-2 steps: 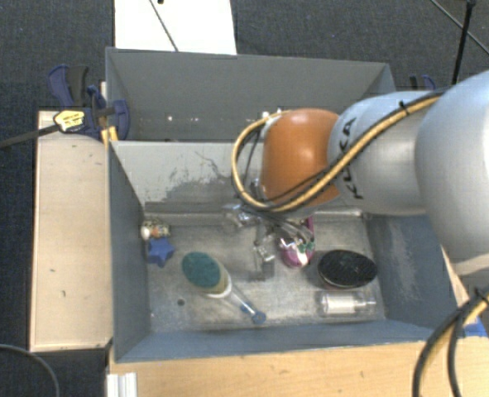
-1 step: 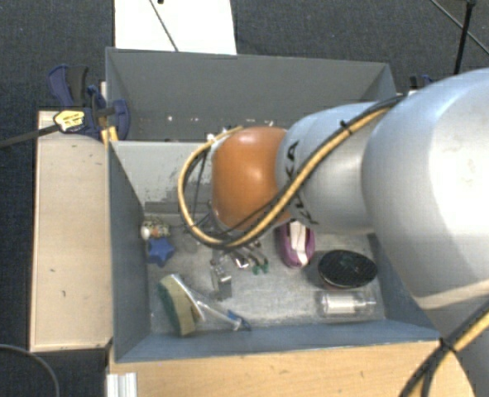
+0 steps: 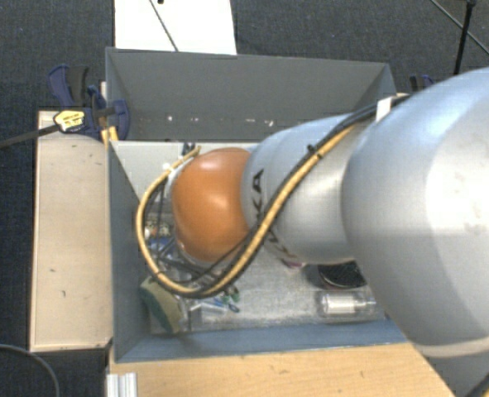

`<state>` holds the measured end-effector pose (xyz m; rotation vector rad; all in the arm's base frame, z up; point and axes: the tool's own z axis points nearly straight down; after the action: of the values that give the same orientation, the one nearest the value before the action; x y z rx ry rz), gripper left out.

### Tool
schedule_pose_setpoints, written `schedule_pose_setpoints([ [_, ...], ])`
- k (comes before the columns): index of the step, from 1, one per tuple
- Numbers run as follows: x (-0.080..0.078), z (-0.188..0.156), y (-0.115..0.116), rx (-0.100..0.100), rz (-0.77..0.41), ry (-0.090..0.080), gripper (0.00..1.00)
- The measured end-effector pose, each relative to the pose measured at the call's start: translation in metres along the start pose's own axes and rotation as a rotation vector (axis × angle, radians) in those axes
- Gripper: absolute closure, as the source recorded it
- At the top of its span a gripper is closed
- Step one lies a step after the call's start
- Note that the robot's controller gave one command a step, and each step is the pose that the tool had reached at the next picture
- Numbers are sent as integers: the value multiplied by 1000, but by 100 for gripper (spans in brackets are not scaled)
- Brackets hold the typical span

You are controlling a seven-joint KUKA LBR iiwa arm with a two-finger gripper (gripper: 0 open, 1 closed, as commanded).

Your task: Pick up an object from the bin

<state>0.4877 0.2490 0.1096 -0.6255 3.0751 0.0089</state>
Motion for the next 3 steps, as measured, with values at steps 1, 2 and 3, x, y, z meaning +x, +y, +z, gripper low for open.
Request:
schedule_pose_setpoints([
  [1, 31, 34, -66, 5, -441, 7, 0],
  [2, 30, 33, -64, 5, -439, 4, 100],
  [3, 26, -65, -72, 7, -463, -3, 100],
])
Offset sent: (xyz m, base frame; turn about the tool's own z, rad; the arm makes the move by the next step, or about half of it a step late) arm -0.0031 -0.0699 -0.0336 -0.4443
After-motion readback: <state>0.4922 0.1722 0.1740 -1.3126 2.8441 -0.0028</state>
